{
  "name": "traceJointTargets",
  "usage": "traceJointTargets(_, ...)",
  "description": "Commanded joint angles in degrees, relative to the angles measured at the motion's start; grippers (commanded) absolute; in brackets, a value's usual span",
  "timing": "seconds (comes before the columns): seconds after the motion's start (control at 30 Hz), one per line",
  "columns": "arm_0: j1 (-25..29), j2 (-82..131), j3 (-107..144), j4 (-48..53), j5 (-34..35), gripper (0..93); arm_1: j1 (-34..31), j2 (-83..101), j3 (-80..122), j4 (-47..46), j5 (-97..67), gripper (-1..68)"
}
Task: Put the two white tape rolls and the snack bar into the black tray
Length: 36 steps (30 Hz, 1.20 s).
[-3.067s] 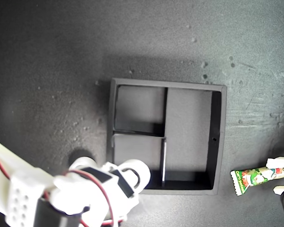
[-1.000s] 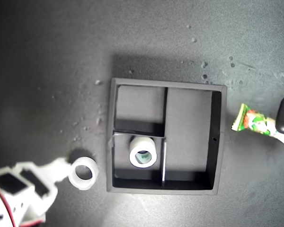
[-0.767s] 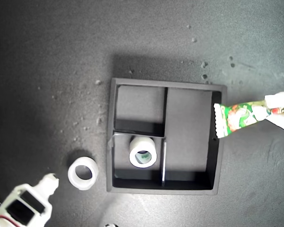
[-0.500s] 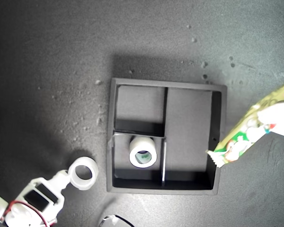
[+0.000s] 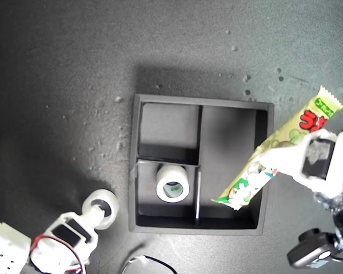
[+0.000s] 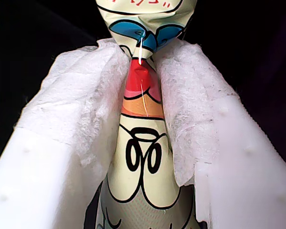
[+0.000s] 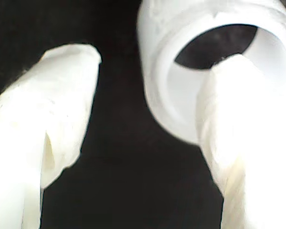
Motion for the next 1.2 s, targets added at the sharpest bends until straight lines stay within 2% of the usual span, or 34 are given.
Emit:
traceJointTargets(0.0,-0.8,0.4,2.1,-4.0,-0.2,15.0,-0.6,0.3,-0.2,-2.7,0.2,-0.6)
traceJointTargets(0.17,-1.1,-1.1,3.4,-5.7,-1.2,12.0,-1.6,-4.9,-3.1,-2.8,-0.5,-0.6)
traceJointTargets(0.37,-3.3,-1.8,7.0,-5.7,-3.2,1.1,-2.1,-15.2,-7.8,-1.4,0.0,-0.3)
traceJointTargets(0.47,-4.1,4.0,6.9,-1.4,-2.5,0.0,-2.4,-16.4,-7.4,-2.5,0.9,0.0)
traceJointTargets(0.5,-4.7,6.4,5.4,2.5,-2.0,0.0,-2.5,-16.4,-7.2,-2.5,1.0,4.7)
traceJointTargets(0.57,-6.5,10.5,0.6,11.6,0.1,0.0,-2.8,-16.4,-7.6,-1.8,1.1,21.2)
traceJointTargets(0.6,-7.9,12.0,-2.7,15.6,1.9,0.0,-3.0,-16.4,-8.1,-1.1,1.1,25.5)
traceJointTargets(0.63,-9.5,12.8,-6.3,19.2,4.3,0.0,-3.0,-16.4,-8.6,-0.3,1.2,26.8)
traceJointTargets(0.7,-13.3,12.8,-14.5,24.9,9.7,0.0,-2.8,-16.3,-10.6,2.7,1.8,26.1)
traceJointTargets(0.87,-20.6,2.7,-37.7,31.7,22.6,0.0,-0.5,-15.7,-20.0,12.0,3.7,25.8)
traceJointTargets(0.97,-23.1,-7.2,-49.9,34.5,26.3,0.0,1.6,-15.7,-30.4,22.5,12.3,24.5)
traceJointTargets(1.07,-24.7,-16.7,-59.8,35.6,28.9,0.2,0.7,-15.7,-40.8,32.6,20.2,21.4)
traceJointTargets(1.17,-26.2,-23.7,-65.1,35.7,30.1,0.6,-2.0,-13.8,-45.3,35.9,27.1,18.2)
